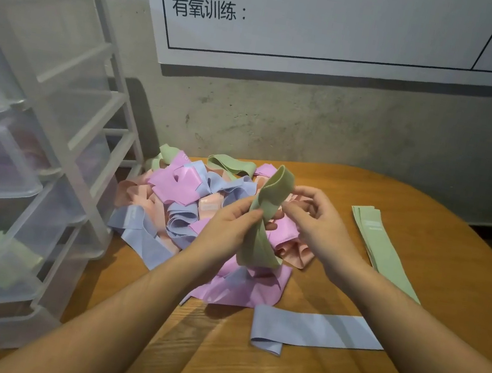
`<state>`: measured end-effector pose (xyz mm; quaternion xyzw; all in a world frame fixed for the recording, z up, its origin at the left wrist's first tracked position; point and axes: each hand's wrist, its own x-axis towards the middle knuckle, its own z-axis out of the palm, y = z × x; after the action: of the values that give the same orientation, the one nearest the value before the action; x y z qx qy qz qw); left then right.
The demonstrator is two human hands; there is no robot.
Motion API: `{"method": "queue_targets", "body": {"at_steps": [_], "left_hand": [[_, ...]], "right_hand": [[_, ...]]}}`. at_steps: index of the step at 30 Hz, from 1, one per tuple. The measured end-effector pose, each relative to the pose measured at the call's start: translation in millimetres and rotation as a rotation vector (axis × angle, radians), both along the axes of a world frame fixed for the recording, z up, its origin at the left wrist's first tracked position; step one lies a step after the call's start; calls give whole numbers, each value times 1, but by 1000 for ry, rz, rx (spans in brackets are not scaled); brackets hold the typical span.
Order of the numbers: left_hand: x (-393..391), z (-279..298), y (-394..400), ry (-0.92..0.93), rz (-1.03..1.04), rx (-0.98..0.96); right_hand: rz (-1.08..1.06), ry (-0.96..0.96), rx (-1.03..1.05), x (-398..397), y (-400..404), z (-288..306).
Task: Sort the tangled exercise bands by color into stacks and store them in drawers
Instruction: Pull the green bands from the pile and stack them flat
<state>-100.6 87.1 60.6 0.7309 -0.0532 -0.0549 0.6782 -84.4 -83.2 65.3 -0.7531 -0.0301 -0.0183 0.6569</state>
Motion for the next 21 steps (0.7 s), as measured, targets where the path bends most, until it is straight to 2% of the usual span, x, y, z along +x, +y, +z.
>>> {"method": "queue_targets", "body": {"at_steps": [6,9,16,19,21], "left_hand": [[3,3,-1,48,-82,-57],[4,5,-1,52,-77,-128],[9,12,-7,50,43,-165],[10,23,-14,32,-10,-241],[9,29,-18,6,-32,-250]], "right_hand": [[-1,24,172,3,0,16],[-5,-29,148,1,1,20],[-47,-165,111,1,-3,37],[-40,-170,35,3,-3,42],[-15,-109,67,4,-3,45]]}}
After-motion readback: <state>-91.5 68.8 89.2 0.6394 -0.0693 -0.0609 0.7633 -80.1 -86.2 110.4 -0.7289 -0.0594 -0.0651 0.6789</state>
